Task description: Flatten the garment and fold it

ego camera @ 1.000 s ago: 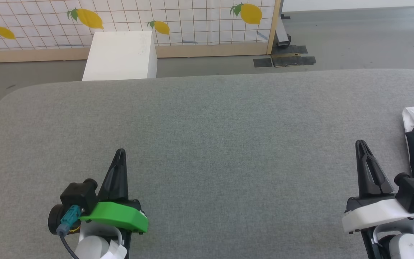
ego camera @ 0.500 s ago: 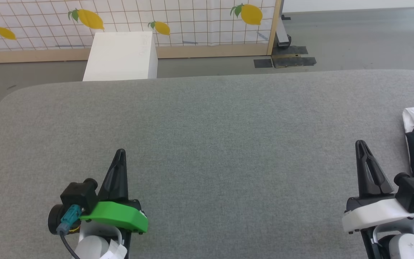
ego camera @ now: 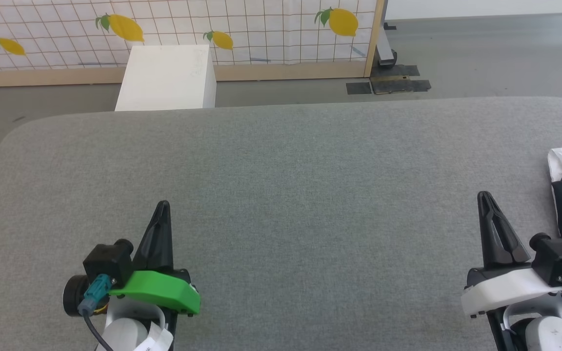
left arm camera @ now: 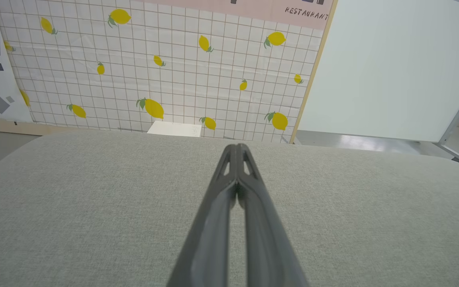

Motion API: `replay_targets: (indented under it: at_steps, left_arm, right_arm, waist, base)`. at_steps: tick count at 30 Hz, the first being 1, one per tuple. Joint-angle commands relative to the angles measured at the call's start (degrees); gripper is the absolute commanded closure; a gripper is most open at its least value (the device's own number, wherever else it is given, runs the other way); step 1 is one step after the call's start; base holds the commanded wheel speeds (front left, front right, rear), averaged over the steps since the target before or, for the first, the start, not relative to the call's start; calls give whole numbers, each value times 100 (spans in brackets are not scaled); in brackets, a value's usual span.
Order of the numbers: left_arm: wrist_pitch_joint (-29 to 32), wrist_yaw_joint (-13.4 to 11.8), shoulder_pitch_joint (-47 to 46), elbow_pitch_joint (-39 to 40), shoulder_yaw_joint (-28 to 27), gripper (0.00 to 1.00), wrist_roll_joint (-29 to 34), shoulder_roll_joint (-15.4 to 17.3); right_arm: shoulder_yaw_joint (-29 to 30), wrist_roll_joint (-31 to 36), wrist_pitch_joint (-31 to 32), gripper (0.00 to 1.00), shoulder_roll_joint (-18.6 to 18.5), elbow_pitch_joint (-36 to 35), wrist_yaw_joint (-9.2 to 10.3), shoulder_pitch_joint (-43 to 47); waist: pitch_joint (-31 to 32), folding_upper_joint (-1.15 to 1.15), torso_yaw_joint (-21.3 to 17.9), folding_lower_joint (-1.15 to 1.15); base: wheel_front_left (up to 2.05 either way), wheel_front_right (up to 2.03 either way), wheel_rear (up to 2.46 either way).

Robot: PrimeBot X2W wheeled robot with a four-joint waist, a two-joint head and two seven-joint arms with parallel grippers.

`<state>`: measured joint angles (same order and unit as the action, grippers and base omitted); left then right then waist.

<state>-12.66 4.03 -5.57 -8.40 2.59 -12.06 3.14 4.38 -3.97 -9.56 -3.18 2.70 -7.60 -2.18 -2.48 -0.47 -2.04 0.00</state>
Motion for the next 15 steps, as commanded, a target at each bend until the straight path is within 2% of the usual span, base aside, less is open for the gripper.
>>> replay_targets:
  at_steps: [1, 15]
  left_arm:
    - [30, -27, 86, 50, -20, 100, 69, -4]
    - [192, -76, 148, 154, -51, 100, 218, -7]
  right_arm:
    - [-17, 40, 31, 100, 5, -36, 2, 35]
    - [-72, 86, 153, 100, 8, -66, 3, 59]
  waist:
    - [4, 7, 3, 0]
    - [36, 12, 30, 0]
  base:
    - [0, 0, 0]
    - [0, 0, 0]
